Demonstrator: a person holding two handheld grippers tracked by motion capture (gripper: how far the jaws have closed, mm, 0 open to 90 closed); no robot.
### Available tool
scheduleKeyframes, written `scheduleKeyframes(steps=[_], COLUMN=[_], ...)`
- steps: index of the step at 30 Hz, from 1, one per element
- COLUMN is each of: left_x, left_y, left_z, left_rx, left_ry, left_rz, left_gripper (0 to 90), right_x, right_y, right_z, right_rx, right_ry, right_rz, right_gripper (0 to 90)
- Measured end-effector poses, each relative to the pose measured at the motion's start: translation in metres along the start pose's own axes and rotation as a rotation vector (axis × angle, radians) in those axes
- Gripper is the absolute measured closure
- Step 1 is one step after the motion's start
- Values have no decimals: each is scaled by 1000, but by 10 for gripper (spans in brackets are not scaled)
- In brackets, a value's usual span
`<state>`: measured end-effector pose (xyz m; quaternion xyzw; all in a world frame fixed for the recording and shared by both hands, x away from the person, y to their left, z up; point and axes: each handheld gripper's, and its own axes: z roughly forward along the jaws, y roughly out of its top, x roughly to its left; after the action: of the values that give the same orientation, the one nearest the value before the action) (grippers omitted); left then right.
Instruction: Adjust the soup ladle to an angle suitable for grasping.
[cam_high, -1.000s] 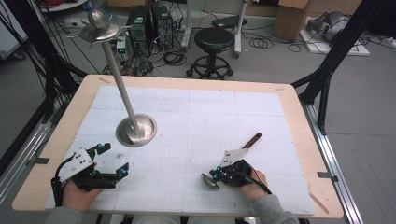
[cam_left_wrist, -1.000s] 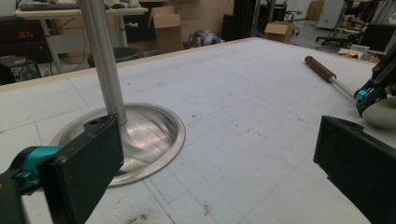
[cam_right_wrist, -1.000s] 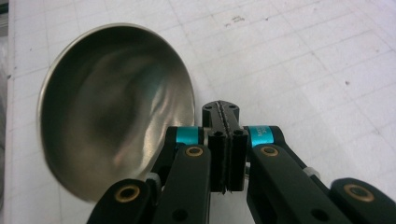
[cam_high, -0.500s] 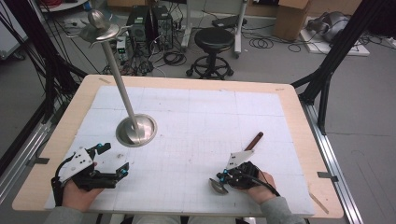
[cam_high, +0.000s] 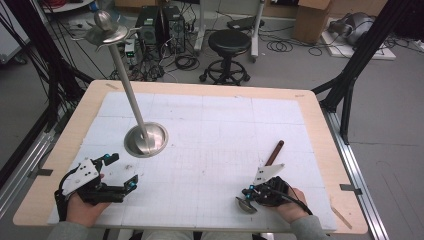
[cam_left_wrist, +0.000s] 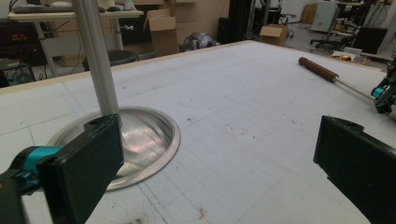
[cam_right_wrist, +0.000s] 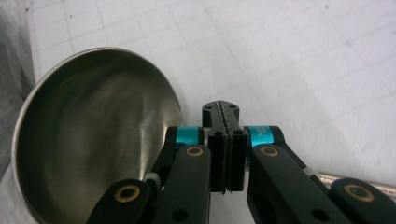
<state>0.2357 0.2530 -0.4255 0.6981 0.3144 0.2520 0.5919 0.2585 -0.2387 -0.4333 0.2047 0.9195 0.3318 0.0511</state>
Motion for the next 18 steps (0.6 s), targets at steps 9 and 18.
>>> scheduleKeyframes(steps=[9,18], left_x=[-1,-2], left_y=[0,1], left_z=[0,1], left_rx=[-5,-6], left_ry=[-14,-19], left_rz=[-8,-1], left_gripper=[20,20], right_x=[-2,-5], right_y=[-17,-34], right_z=[-15,-31], right_rx=[9,22], right_ry=[3,-13], right_rz=[8,5], right_gripper=[900,900])
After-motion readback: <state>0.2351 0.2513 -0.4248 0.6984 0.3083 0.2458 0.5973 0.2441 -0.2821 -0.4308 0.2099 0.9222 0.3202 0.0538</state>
